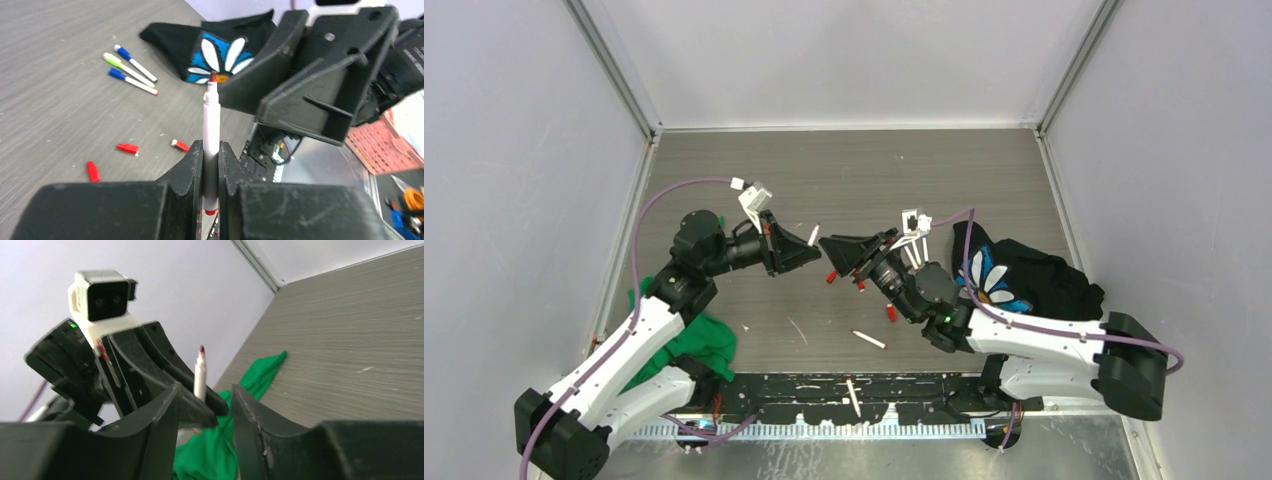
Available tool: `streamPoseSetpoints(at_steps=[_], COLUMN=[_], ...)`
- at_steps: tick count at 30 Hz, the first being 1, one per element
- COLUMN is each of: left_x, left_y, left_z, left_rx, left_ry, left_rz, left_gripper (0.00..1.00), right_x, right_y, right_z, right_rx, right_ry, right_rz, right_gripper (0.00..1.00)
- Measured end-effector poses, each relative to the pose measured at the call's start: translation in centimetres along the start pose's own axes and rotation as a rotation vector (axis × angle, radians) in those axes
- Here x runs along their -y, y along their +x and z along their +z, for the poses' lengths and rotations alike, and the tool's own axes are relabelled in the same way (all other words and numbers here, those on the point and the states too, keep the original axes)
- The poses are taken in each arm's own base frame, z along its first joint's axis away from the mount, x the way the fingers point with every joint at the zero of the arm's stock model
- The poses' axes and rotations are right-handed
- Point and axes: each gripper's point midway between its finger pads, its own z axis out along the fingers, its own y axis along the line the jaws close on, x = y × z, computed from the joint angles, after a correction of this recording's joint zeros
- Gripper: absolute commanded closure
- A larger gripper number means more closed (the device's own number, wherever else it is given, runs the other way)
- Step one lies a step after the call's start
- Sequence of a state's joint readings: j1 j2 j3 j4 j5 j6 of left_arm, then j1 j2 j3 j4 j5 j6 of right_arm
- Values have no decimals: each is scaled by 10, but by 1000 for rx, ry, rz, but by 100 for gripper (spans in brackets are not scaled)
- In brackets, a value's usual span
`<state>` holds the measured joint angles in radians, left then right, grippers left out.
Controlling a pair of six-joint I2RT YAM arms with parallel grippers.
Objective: Insert the pens into the pen caps
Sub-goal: Pick up the pen from the center of the board, then adjust the pen cap at the center of the board.
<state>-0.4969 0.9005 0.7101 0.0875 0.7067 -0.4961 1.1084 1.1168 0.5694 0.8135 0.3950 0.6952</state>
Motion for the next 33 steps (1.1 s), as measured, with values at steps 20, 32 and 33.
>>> streamPoseSetpoints(at_steps=[20,32,33], left_x=[-27,-30,-30], left_y=[-30,-26,-25], left_z=[-33,-31,-31], left_rx=[99,80,80], left_ry=[-268,-268,-267], left_rz=[156,148,148], left_gripper=[100,100,100], right_x=[187,229,232], right_y=[17,89,93], right_z=[-71,-80,-79], right_rx=[-662,-1053,-1067], right_ry=[684,664,656], right_rz=[-408,-518,-526], right_gripper=[34,44,44])
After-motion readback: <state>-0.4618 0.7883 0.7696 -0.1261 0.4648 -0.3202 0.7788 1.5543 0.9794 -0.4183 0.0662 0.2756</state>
